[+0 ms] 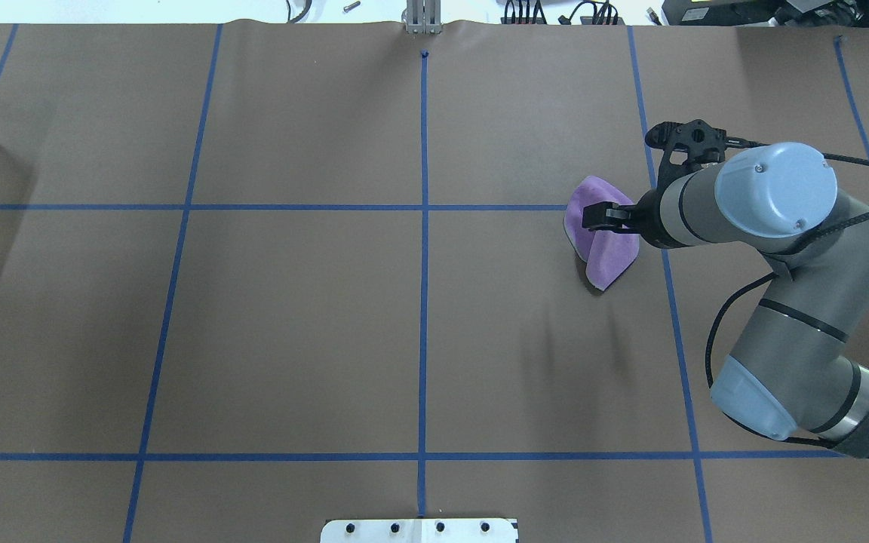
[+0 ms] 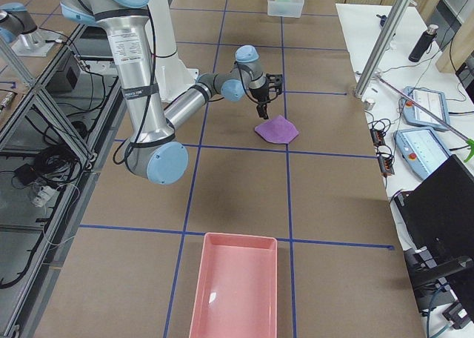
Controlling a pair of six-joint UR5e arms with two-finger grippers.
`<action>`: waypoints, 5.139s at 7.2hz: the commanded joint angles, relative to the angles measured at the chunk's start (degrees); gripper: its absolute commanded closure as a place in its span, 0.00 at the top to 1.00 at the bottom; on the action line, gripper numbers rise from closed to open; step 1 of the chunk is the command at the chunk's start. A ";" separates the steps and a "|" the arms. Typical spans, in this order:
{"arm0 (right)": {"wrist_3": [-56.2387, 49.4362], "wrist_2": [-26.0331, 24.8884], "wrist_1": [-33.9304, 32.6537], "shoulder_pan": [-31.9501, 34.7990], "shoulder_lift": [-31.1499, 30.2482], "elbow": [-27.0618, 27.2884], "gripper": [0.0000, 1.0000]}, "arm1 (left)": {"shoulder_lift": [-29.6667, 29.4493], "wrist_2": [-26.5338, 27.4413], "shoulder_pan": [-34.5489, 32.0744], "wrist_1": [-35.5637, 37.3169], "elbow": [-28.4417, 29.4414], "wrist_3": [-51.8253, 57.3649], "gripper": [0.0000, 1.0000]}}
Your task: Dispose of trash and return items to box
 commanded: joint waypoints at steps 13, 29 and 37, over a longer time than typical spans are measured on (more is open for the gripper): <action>0.00 -6.08 0.28 -0.21 6.69 -10.11 0.00 | 15.62 -0.96 -0.08 -4.10 -14.73 -3.34 0.99; -91.26 28.72 -26.44 61.30 -17.47 -7.61 0.00 | 24.50 -5.97 0.19 -3.39 -18.41 -3.42 0.99; -70.88 31.62 1.47 54.65 -19.41 -26.55 0.33 | 23.97 -5.97 0.27 -3.30 -19.12 -3.51 0.99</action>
